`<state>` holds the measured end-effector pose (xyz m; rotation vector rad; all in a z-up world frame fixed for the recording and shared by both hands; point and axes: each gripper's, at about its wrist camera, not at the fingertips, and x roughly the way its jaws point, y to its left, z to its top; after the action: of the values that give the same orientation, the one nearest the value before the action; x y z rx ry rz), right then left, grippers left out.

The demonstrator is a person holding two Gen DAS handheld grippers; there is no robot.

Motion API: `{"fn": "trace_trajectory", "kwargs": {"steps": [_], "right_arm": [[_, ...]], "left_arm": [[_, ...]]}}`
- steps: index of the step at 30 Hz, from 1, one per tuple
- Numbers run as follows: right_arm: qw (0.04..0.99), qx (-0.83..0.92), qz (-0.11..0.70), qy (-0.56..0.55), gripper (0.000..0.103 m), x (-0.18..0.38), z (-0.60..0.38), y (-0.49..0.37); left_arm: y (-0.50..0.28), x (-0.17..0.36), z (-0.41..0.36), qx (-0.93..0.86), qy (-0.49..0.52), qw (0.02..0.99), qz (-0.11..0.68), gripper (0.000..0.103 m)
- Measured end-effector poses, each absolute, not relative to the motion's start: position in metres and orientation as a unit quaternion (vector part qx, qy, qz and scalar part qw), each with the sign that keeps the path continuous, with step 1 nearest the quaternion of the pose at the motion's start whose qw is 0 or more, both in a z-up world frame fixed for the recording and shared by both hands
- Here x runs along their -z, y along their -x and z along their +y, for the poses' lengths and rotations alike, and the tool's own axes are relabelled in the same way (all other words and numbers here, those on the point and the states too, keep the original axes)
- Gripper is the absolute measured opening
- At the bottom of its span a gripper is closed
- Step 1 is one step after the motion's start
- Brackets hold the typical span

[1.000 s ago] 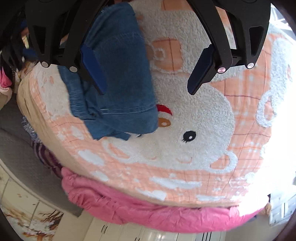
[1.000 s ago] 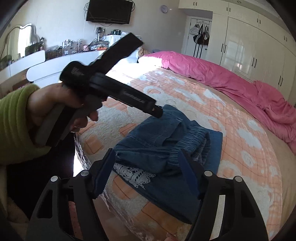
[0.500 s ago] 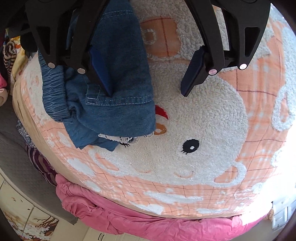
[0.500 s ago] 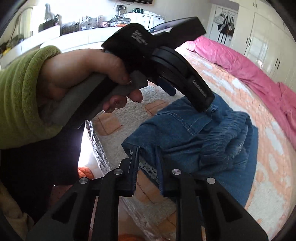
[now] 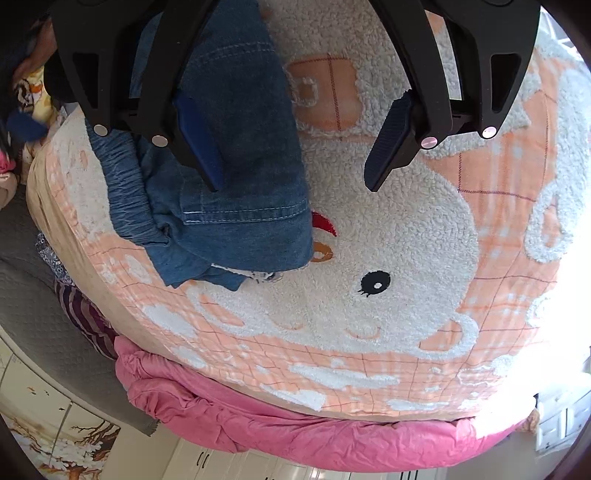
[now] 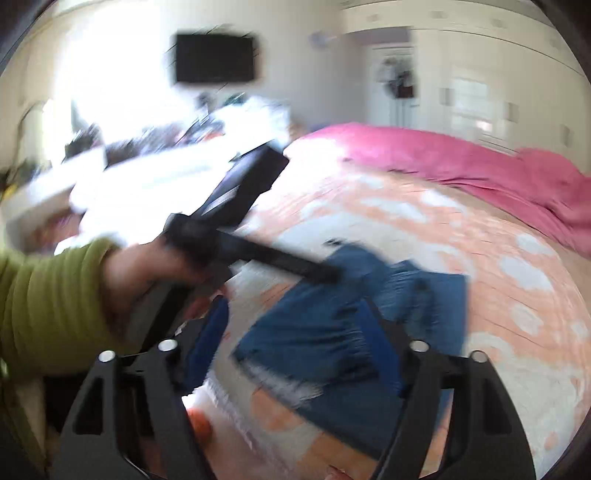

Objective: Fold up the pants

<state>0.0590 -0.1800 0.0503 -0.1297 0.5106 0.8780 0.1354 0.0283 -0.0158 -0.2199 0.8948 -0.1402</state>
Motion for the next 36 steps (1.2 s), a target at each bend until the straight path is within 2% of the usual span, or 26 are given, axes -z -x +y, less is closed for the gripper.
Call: {"fn": "trace_trajectory", "kwargs": {"steps": [3,8,14,18,20,22,23,29,30,31,33,35,36], "right_arm": [[0.902,-0.352,0.249,0.033,0.08,-0.052,-0.204,-0.081],[0.917,-0.269,0.295,-0.007,0.08,-0.041,-0.238,-0.113],[0.875,-0.252,0.407,-0.068,0.08,0.009,-0.243,-0.15],[0.84,-0.278,0.446,-0.134,0.078,0.029,-0.25,-0.164],[0.834,-0.284,0.455,-0.133,0.07,0.03,-0.246,-0.17],[0.823,-0.295,0.467,-0.13,0.055,0.031,-0.239,-0.177],[0.819,-0.296,0.472,-0.135,0.053,0.032,-0.239,-0.178],[0.817,-0.301,0.472,-0.138,0.021,0.038,-0.232,-0.178],[0.822,-0.299,0.467,-0.132,0.018,0.036,-0.23,-0.175],[0.83,-0.296,0.458,-0.12,0.016,0.033,-0.226,-0.172],[0.847,-0.293,0.434,-0.092,0.014,0.024,-0.219,-0.16],[0.859,-0.295,0.412,-0.075,0.012,0.015,-0.213,-0.153],[0.864,-0.298,0.4,-0.068,0.011,0.009,-0.209,-0.149]], "left_arm": [[-0.13,0.012,0.025,0.074,0.106,0.896,0.425,0.071],[-0.122,0.008,0.02,0.083,0.107,0.898,0.418,0.071],[-0.12,0.019,0.018,0.088,0.117,0.888,0.437,0.071],[-0.123,0.028,0.014,0.094,0.125,0.88,0.449,0.071],[-0.124,0.031,0.015,0.097,0.133,0.877,0.451,0.072],[-0.126,0.035,0.014,0.098,0.137,0.875,0.453,0.072],[-0.126,0.036,0.012,0.098,0.133,0.877,0.452,0.073],[-0.125,0.038,-0.003,0.107,0.129,0.877,0.451,0.073],[-0.125,0.038,-0.003,0.11,0.133,0.876,0.45,0.069],[-0.125,0.037,-0.005,0.119,0.134,0.875,0.449,0.055],[-0.123,0.034,-0.01,0.121,0.121,0.879,0.444,0.046],[-0.12,0.028,-0.013,0.121,0.11,0.884,0.438,0.031],[-0.119,0.026,-0.012,0.121,0.11,0.886,0.435,0.028]]}}
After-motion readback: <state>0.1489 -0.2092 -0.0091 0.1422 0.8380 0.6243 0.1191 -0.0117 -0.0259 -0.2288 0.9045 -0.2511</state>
